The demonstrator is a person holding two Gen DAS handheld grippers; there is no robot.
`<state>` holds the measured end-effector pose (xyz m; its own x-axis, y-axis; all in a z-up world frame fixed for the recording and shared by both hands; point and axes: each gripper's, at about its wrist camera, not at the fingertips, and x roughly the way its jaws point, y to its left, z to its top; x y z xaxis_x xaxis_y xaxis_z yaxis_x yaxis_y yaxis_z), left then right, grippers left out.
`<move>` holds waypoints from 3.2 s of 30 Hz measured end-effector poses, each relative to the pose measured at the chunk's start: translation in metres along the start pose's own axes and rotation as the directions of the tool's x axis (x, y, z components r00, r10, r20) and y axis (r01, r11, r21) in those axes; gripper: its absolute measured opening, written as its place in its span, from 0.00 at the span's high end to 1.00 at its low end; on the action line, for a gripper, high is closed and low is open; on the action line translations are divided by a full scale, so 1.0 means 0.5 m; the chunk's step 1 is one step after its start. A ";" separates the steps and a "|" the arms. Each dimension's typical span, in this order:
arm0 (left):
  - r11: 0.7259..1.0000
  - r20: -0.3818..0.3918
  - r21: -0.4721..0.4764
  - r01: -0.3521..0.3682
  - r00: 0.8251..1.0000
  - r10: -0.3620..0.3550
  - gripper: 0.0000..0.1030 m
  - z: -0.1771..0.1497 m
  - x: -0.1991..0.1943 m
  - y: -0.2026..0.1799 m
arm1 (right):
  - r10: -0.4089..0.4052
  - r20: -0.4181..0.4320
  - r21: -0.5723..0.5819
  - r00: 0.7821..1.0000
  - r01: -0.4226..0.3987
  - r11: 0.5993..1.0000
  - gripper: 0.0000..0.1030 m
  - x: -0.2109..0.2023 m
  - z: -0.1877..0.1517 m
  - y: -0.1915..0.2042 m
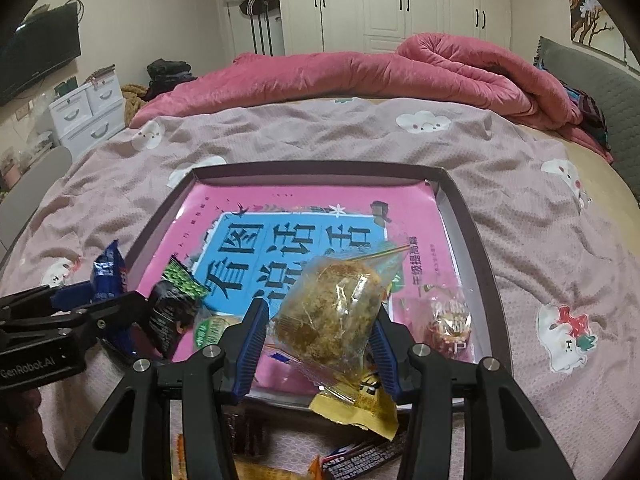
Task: Organize snacks
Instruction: 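Lower the blue bag and clear bag into the tray and open both tools, then withdraw both open tools from the tray toward the remaining snacks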
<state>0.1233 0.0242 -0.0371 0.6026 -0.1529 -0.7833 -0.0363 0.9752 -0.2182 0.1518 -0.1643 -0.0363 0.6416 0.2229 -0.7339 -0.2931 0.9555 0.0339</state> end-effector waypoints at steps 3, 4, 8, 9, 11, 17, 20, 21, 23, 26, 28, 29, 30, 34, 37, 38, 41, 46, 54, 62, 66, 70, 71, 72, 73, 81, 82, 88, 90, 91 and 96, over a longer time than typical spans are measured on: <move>1.000 -0.001 -0.001 0.001 1.000 -0.001 0.39 -0.001 0.001 0.000 | -0.013 0.000 -0.001 1.000 0.013 1.000 0.52 0.005 -0.001 -0.004; 1.000 -0.001 0.000 0.000 1.000 0.000 0.39 -0.002 0.002 0.000 | -0.014 0.001 0.000 1.000 0.014 1.000 0.52 0.006 0.000 -0.004; 1.000 -0.001 0.002 -0.003 1.000 0.003 0.39 -0.005 0.005 -0.002 | -0.007 -0.002 -0.001 1.000 0.007 1.000 0.52 0.008 -0.002 -0.002; 1.000 -0.003 0.002 -0.003 1.000 0.003 0.39 -0.005 0.006 -0.002 | 0.001 -0.001 -0.003 1.000 -0.001 1.000 0.52 0.009 -0.002 0.000; 1.000 -0.006 0.000 -0.001 1.000 0.001 0.39 -0.006 0.009 -0.002 | 0.012 -0.004 -0.008 1.000 -0.012 1.000 0.52 0.011 -0.003 0.006; 1.000 -0.008 0.000 0.003 1.000 -0.003 0.39 -0.007 0.011 -0.002 | 0.036 -0.012 0.000 0.999 -0.036 0.999 0.51 0.018 -0.007 0.011; 1.000 -0.010 0.002 0.002 1.000 -0.002 0.39 -0.007 0.013 -0.002 | 0.038 -0.013 0.005 0.999 -0.038 0.999 0.51 0.017 -0.010 0.009; 1.000 -0.010 0.002 0.002 1.000 -0.002 0.39 -0.007 0.013 -0.002 | 0.038 -0.013 0.006 0.999 -0.038 0.999 0.51 0.017 -0.010 0.009; 1.000 -0.010 0.001 0.003 1.000 -0.003 0.39 -0.007 0.013 -0.002 | 0.038 -0.013 0.006 0.999 -0.038 0.999 0.51 0.017 -0.010 0.009; 1.000 -0.010 0.000 0.004 1.000 -0.004 0.39 -0.007 0.013 -0.002 | 0.035 -0.014 0.008 0.999 -0.035 0.999 0.51 0.018 -0.013 0.007; 1.000 -0.010 0.000 0.005 1.000 -0.005 0.39 -0.007 0.013 -0.002 | 0.032 -0.015 0.011 0.999 -0.032 0.999 0.51 0.018 -0.014 0.004; 1.000 -0.010 0.000 0.005 1.000 -0.005 0.39 -0.007 0.013 -0.002 | 0.029 -0.015 0.011 0.999 -0.029 1.000 0.51 0.018 -0.014 0.003; 1.000 -0.011 -0.003 0.007 1.000 -0.007 0.39 -0.007 0.013 -0.002 | 0.025 -0.014 0.009 1.000 -0.025 1.000 0.51 0.019 -0.014 0.001; 1.000 -0.011 -0.008 0.010 1.000 -0.010 0.39 -0.008 0.014 -0.003 | 0.005 -0.016 0.009 1.000 -0.005 1.000 0.50 0.023 -0.014 -0.003; 1.000 -0.010 -0.008 0.010 1.000 -0.010 0.39 -0.008 0.015 -0.003 | 0.006 -0.012 0.015 1.000 -0.006 1.000 0.50 0.023 -0.014 -0.007; 1.000 -0.009 -0.008 0.010 1.000 -0.010 0.39 -0.009 0.015 -0.002 | 0.005 -0.009 0.015 1.000 -0.005 1.000 0.50 0.022 -0.014 -0.008; 1.000 -0.010 -0.010 0.012 1.000 -0.012 0.39 -0.009 0.015 0.000 | 0.006 -0.002 0.021 1.000 -0.006 1.000 0.50 0.017 -0.014 -0.011; 1.000 -0.007 -0.017 0.019 1.000 -0.020 0.39 -0.008 0.015 0.000 | 0.013 0.002 0.029 1.000 -0.013 1.000 0.50 0.009 -0.016 -0.014; 0.999 -0.005 -0.030 0.042 0.999 -0.042 0.38 -0.007 0.015 0.004 | 0.022 0.011 0.045 1.000 -0.022 0.999 0.49 -0.007 -0.016 -0.017; 0.999 0.011 -0.022 0.038 0.999 -0.037 0.37 -0.004 0.018 0.002 | 0.033 0.021 0.056 0.999 -0.034 0.998 0.49 -0.019 -0.014 -0.015; 1.000 0.029 -0.007 0.022 0.999 -0.022 0.37 0.003 0.025 0.002 | 0.034 0.021 0.057 0.999 -0.035 0.998 0.49 -0.021 -0.013 -0.014; 0.999 0.036 -0.016 0.030 0.999 -0.030 0.37 0.005 0.026 0.006 | 0.035 0.023 0.059 0.999 -0.036 0.998 0.49 -0.022 -0.011 -0.013; 0.999 0.037 -0.018 0.033 0.999 -0.032 0.37 0.005 0.025 0.008 | 0.034 0.024 0.059 0.999 -0.035 0.998 0.49 -0.023 -0.010 -0.014; 0.999 0.037 -0.019 0.034 0.999 -0.033 0.37 0.005 0.025 0.008 | 0.035 0.026 0.060 0.999 -0.036 0.998 0.49 -0.024 -0.009 -0.014; 0.999 0.037 -0.020 0.037 0.999 -0.036 0.35 0.005 0.025 0.008 | 0.036 0.027 0.061 0.999 -0.037 0.997 0.49 -0.025 -0.010 -0.015; 0.998 0.033 -0.030 0.053 0.998 -0.052 0.31 0.005 0.025 0.008 | 0.034 0.028 0.072 0.999 -0.035 0.997 0.46 -0.030 -0.009 -0.020; 0.998 0.033 -0.028 0.054 0.998 -0.053 0.30 0.005 0.025 0.008 | 0.034 0.029 0.073 0.999 -0.036 0.997 0.46 -0.030 -0.010 -0.021; 0.998 0.051 -0.024 0.051 0.997 -0.050 0.27 0.005 0.020 0.006 | 0.036 0.030 0.078 0.999 -0.038 0.996 0.46 -0.032 -0.009 -0.023; 0.998 0.057 -0.027 0.051 0.997 -0.050 0.27 0.007 0.016 0.006 | 0.036 0.029 0.081 0.999 -0.039 0.996 0.45 -0.033 -0.008 -0.023; 0.998 0.060 -0.030 0.053 0.997 -0.051 0.27 0.007 0.014 0.007 | 0.037 0.030 0.082 0.999 -0.039 0.996 0.45 -0.033 -0.008 -0.024; 0.998 0.073 -0.032 0.058 0.996 -0.056 0.27 0.011 0.001 0.006 | 0.039 0.033 0.086 0.999 -0.042 0.995 0.45 -0.037 -0.008 -0.025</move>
<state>0.1282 0.0277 -0.0350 0.6601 -0.1951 -0.7254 -0.0267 0.9590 -0.2822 0.1407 -0.1809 -0.0258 0.6525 0.2667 -0.7093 -0.2577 0.9583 0.1232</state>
